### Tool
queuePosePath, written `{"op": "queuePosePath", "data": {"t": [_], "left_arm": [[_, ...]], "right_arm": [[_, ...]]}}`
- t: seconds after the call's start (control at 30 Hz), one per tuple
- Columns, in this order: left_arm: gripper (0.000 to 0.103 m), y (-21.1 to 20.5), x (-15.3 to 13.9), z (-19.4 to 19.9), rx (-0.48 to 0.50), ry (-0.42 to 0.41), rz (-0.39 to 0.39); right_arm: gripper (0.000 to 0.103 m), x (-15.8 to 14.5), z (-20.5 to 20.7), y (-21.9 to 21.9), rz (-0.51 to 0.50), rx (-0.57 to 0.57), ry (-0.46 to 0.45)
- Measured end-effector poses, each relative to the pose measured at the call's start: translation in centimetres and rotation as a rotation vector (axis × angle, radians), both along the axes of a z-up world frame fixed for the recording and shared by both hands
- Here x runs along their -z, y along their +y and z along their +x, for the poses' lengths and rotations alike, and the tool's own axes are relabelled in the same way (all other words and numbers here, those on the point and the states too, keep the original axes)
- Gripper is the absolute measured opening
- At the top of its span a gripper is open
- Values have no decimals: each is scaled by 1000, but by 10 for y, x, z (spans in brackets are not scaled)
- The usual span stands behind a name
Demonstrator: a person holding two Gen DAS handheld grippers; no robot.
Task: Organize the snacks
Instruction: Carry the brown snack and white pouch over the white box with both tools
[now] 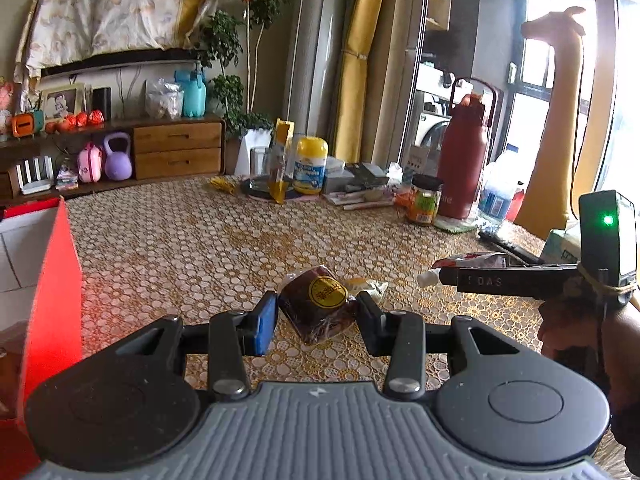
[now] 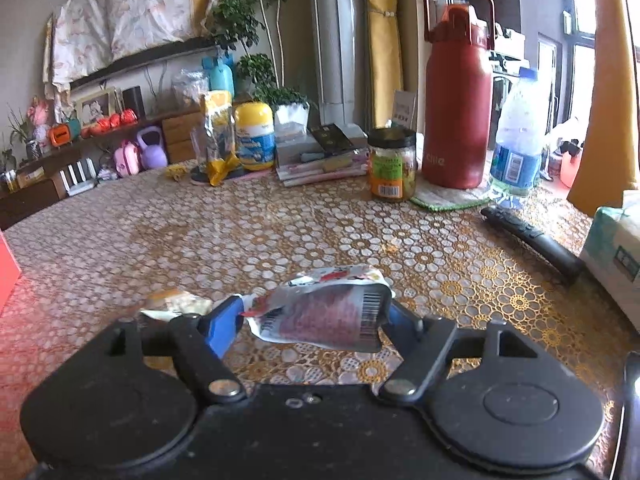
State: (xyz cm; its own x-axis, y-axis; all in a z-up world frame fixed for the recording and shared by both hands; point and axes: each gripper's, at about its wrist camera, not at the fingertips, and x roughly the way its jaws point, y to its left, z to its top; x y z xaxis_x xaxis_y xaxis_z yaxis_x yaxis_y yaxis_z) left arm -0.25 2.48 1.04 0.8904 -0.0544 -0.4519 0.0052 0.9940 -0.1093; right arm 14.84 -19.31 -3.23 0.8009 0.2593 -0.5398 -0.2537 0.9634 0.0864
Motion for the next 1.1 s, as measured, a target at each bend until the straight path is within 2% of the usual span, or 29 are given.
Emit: {"op": "queuePosePath", "data": {"t": [0.27,0.67,0.93,1.1], "left_arm": [[42,18,-19,-22,-48,-57,4],[42,72,-38,-56,-195,-115,2],[42,128,-55,-82,-325,-162,4],[42,171,-62,-94,-392,-153,22]], "right_arm": [[75,-34,-31,20,31,-69,-85],[75,-76,-62,72,95,-211,-153],[75,-102,-93,128,132,-379,-186],[75,-112,-109,175,145,-507,-191]]}}
